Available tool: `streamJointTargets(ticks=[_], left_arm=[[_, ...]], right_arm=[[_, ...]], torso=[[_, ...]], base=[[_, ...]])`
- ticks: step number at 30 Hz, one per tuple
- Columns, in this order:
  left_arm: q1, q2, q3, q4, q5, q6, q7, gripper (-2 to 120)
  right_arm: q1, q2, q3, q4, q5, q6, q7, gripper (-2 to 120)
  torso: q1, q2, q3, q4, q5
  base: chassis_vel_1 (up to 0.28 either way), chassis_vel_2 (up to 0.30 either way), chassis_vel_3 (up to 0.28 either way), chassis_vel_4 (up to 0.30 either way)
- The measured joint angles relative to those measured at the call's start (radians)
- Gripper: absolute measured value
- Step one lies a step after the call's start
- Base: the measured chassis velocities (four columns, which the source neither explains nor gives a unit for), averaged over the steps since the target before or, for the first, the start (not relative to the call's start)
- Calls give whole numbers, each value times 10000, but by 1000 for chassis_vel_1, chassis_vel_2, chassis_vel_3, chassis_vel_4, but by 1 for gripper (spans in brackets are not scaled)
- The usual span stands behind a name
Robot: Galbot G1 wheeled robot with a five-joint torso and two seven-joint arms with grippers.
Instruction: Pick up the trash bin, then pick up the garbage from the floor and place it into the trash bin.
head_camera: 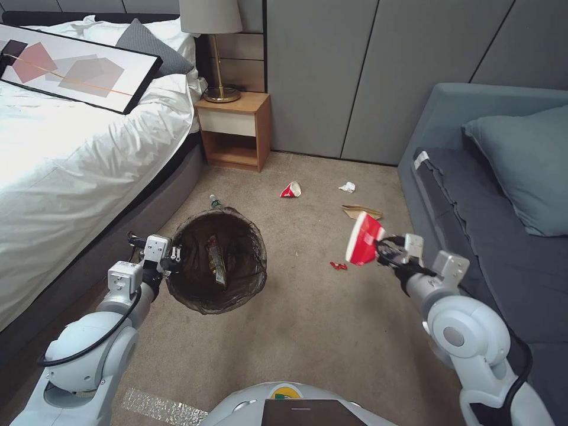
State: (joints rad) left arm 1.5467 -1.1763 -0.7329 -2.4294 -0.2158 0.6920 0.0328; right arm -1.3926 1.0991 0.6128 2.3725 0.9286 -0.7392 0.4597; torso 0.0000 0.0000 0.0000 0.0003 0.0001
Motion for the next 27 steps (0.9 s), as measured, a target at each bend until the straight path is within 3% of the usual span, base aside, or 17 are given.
streamJointTargets(ticks=[2,3,5,6,9,10,13,14,17,18,19,21,22,27], left_arm=[[66,26,-3,-111,-51,154,1,0],[66,26,-3,-111,-51,154,1,0],[145,36,-4,-248,-186,356,0,0],[145,36,-4,-248,-186,356,0,0],[175,44,29,-347,-910,429,-130,0],[175,44,29,-347,-910,429,-130,0],[139,25,34,-355,-964,429,-185,0],[139,25,34,-355,-964,429,-185,0],[157,21,23,-355,-866,434,-157,0],[157,21,23,-355,-866,434,-157,0],[173,20,-4,-361,-820,451,-154,0],[218,4,-35,-362,-713,453,-126,0],[218,4,-35,-362,-713,453,-126,0],[245,-57,-38,-343,-544,454,-83,0]], right_arm=[[296,-1129,-360,152,192,0,-600,0],[296,-1129,-360,152,192,0,-600,0],[890,-2051,-668,212,566,0,-1225,0],[890,-2051,-668,212,566,0,-1225,0],[2555,-3082,-1565,99,1338,328,-1928,0],[2555,-3082,-1565,99,1338,328,-1928,0],[4571,-3738,-3194,-114,2346,519,-2068,0],[4571,-3738,-3194,-114,2346,519,-2068,0],[6525,-3877,-5003,-158,3311,405,-1637,0],[6525,-3877,-5003,-158,3311,405,-1637,0],[7337,-3830,-5841,-159,3662,333,-1407,0],[8771,-3468,-7496,-254,4296,223,-973,0],[8771,-3468,-7496,-254,4296,223,-973,0],[10995,-2666,-9622,-793,4942,199,-457,0]], torso=[[0,0,0,-3,-3],[0,0,0,-3,-3],[0,0,0,-7,1],[0,0,0,-7,1],[0,0,0,-2,1],[0,0,0,-2,1],[0,0,1,-4,1],[0,0,1,-4,1],[0,0,1,0,-4],[0,0,1,0,-4],[0,0,1,1,-4],[0,-1,1,-4,-3],[0,-1,1,-4,-3],[1,0,0,-2,-5]], base=[[0,0,0,0],[0,0,0,0],[0,0,0,0],[0,0,0,0],[0,0,0,0],[0,0,0,0],[0,0,0,0],[0,0,0,0],[0,0,0,0],[0,0,0,0],[0,0,0,0],[0,0,0,0],[0,0,0,0],[0,0,0,0]])
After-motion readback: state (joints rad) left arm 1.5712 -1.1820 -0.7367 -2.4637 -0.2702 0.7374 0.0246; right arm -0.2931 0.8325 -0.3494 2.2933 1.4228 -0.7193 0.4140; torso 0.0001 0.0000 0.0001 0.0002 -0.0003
